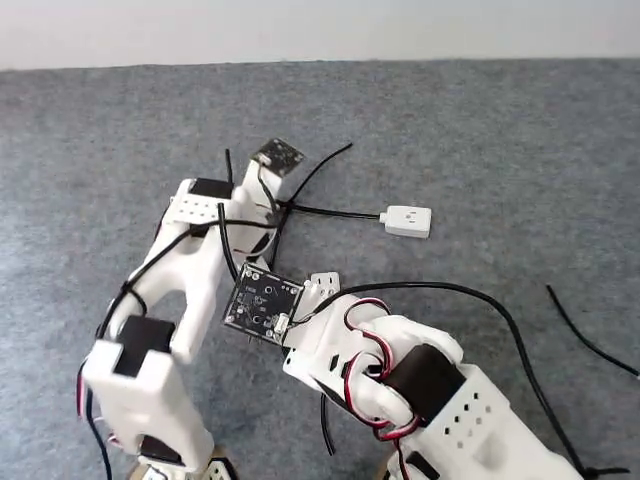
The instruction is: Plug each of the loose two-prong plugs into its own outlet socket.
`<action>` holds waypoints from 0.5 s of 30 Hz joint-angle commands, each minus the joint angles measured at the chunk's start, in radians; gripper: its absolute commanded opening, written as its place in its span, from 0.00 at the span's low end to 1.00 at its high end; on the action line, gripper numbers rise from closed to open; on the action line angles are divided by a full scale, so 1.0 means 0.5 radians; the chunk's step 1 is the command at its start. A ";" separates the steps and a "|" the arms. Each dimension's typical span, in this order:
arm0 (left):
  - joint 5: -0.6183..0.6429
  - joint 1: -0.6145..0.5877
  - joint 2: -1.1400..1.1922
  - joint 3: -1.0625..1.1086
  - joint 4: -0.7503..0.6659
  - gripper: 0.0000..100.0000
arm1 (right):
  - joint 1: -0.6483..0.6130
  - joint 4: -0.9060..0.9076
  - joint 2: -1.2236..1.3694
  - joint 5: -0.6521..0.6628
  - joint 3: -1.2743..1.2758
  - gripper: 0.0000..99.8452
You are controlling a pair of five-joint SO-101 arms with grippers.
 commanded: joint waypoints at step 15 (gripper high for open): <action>-0.292 0.144 -0.776 0.787 -0.482 0.02 | 0.118 -0.247 0.361 0.006 -0.028 0.01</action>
